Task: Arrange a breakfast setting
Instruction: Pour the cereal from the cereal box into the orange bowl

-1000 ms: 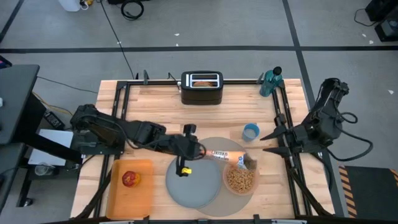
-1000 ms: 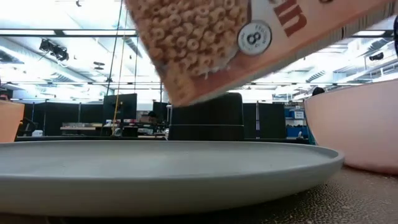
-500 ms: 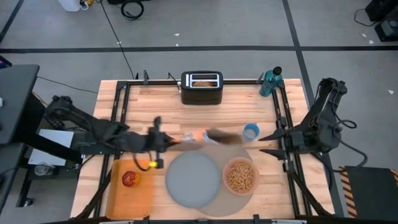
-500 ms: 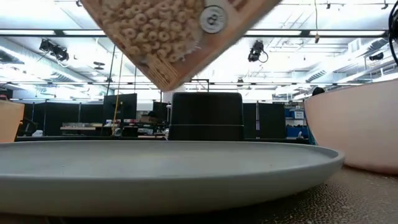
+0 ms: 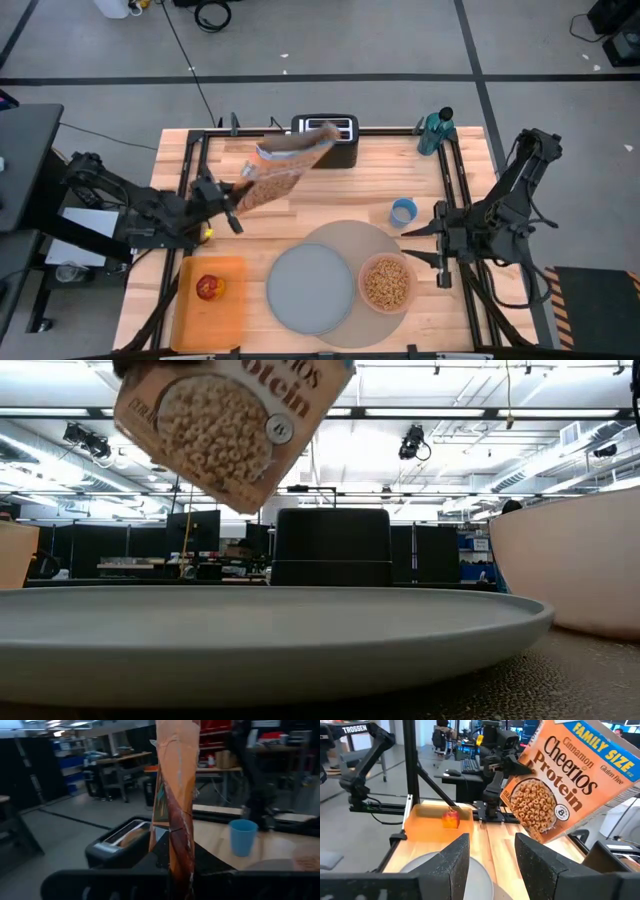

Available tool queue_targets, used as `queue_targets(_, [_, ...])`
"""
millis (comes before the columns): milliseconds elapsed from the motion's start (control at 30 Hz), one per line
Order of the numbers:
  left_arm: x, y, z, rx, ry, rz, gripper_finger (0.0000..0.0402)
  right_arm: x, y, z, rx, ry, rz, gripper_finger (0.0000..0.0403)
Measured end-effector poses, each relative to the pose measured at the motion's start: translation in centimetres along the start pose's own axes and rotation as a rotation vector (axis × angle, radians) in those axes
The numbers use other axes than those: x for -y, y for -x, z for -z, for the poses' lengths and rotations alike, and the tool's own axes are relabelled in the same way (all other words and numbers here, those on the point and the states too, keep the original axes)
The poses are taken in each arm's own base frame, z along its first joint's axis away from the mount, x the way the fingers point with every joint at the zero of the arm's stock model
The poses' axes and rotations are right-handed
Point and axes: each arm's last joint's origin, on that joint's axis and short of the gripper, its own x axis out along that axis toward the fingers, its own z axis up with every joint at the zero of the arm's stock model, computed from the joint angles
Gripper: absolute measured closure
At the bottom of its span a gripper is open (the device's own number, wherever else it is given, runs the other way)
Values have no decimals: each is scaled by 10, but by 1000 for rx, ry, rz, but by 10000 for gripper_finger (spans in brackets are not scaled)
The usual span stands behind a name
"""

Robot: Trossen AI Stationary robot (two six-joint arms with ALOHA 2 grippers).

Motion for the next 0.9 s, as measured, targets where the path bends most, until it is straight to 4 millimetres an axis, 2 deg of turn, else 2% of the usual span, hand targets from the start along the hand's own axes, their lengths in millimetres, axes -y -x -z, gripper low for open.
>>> queue_targets(300, [-38, -6, 36, 62, 32, -106, 389, -5, -18, 7, -27, 33, 54, 238])
queue_targets(533, [-67, -5, 59, 97, 53, -200, 389, -9, -24, 11, -45, 39, 38, 238])
queue_targets(900, [-92, -3, 100, 125, 68, -364, 389, -16, -29, 18, -64, 44, 41, 238])
